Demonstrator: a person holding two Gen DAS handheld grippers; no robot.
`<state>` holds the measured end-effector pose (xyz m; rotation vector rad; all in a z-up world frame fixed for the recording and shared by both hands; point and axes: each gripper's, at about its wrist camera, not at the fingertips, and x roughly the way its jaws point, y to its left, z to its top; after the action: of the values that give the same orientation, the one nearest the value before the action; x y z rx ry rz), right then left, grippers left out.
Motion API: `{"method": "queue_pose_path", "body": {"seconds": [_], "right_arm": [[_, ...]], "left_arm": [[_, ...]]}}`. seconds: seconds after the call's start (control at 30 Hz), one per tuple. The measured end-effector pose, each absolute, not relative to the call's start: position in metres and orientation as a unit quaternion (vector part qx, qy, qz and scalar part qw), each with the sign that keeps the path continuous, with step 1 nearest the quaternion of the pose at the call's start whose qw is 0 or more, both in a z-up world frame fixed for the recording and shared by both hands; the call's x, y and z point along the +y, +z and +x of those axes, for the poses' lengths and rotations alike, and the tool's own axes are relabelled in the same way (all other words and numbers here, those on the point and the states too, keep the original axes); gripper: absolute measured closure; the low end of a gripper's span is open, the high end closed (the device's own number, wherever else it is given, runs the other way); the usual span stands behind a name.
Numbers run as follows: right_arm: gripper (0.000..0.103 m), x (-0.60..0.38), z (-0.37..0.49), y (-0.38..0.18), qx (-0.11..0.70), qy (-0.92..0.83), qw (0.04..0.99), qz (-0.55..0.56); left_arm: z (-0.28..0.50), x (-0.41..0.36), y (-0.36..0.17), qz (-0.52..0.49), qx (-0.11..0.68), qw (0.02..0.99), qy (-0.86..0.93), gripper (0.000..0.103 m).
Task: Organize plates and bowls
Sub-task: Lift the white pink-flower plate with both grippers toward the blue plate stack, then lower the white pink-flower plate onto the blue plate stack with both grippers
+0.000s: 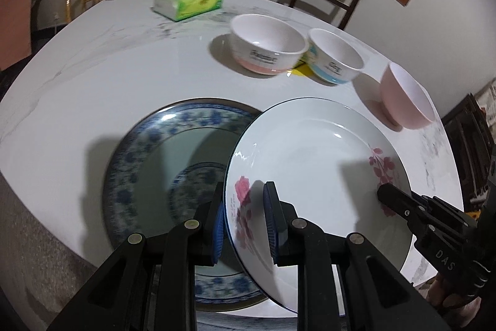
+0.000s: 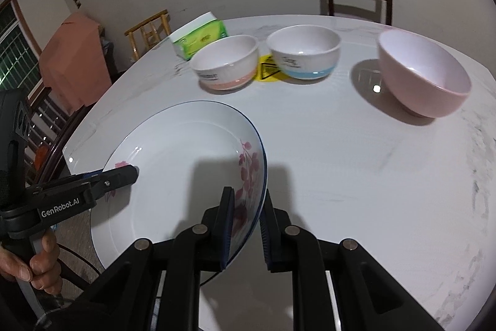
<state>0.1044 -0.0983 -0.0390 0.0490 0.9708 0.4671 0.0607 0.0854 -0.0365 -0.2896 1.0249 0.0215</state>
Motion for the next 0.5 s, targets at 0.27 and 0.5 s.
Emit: {"method": "queue_pose_path", "body": {"seconds": [0.27,0.5], "right_arm": [[0.087,-0.064,0.106,-0.046,0.471,0.248,0.847,0.009],[0.087,-0.039,0.11,-0.055,0.482,0.267,0.835,0.005]], "left_arm": [[0.049,0.118,-0.041,-0.156,0.489,0.857,0.039,0.084],[0.043,0.144,-0.048,-0.172,0.492,0.851,0.064,0.085]]}}
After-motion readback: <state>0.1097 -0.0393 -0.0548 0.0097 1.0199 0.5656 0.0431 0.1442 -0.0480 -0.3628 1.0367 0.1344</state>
